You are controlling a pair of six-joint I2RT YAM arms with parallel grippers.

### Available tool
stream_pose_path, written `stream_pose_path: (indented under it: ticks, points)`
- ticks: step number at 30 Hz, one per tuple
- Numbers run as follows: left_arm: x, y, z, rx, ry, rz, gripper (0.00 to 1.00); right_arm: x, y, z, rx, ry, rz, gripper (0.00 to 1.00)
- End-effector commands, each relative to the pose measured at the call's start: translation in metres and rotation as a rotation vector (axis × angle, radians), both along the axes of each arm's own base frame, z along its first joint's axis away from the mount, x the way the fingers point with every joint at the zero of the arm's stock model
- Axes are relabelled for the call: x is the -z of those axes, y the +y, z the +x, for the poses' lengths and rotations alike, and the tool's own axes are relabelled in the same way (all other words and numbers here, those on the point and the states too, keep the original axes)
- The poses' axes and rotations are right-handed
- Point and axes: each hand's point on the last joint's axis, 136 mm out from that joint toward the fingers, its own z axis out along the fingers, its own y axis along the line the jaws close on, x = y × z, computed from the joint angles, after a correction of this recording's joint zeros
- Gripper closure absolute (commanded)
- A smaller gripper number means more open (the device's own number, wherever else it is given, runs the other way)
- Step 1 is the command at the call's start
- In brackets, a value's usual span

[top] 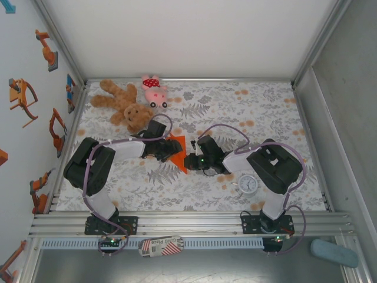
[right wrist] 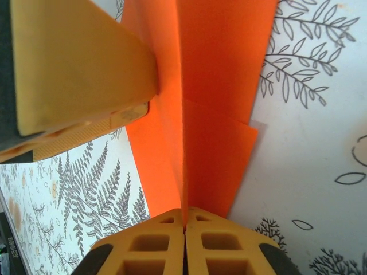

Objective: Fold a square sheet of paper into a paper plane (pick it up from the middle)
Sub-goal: Fourth fold the wing at the center of the table.

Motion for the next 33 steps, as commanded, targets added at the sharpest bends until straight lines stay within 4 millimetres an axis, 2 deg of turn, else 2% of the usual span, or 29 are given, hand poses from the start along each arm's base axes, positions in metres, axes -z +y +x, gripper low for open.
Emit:
stream_pose_path:
  ticks: [1, 6, 11, 14, 20, 24, 28, 33]
  points:
    - [0.003, 0.017, -0.016, 0.01, 0.044, 0.088, 0.46, 0.02, -0.01, -0.007, 0.017, 0.071, -0.052, 0.94]
    - [-0.038, 0.01, 0.0, -0.007, -0.066, 0.028, 0.4, 0.022, -0.011, -0.01, 0.012, 0.078, -0.035, 0.97]
    - [-0.055, 0.005, 0.005, -0.014, -0.129, -0.037, 0.39, 0.022, -0.012, -0.01, 0.006, 0.095, -0.02, 0.98]
    - [-0.055, 0.0, 0.006, -0.003, -0.142, -0.077, 0.45, 0.022, -0.014, -0.009, 0.008, 0.104, -0.011, 0.98]
    - [-0.048, -0.014, 0.01, 0.017, -0.135, -0.156, 0.66, 0.022, -0.015, -0.007, 0.004, 0.128, 0.006, 0.99]
    - [-0.04, -0.02, 0.011, 0.026, -0.123, -0.195, 0.77, 0.025, -0.017, -0.007, 0.006, 0.139, 0.008, 1.0]
    - [-0.033, -0.024, 0.013, 0.035, -0.111, -0.203, 0.81, 0.026, -0.017, -0.007, 0.008, 0.143, 0.014, 1.0]
    - [-0.027, -0.027, 0.014, 0.045, -0.094, -0.21, 0.82, 0.027, -0.019, -0.007, 0.014, 0.147, 0.011, 1.0]
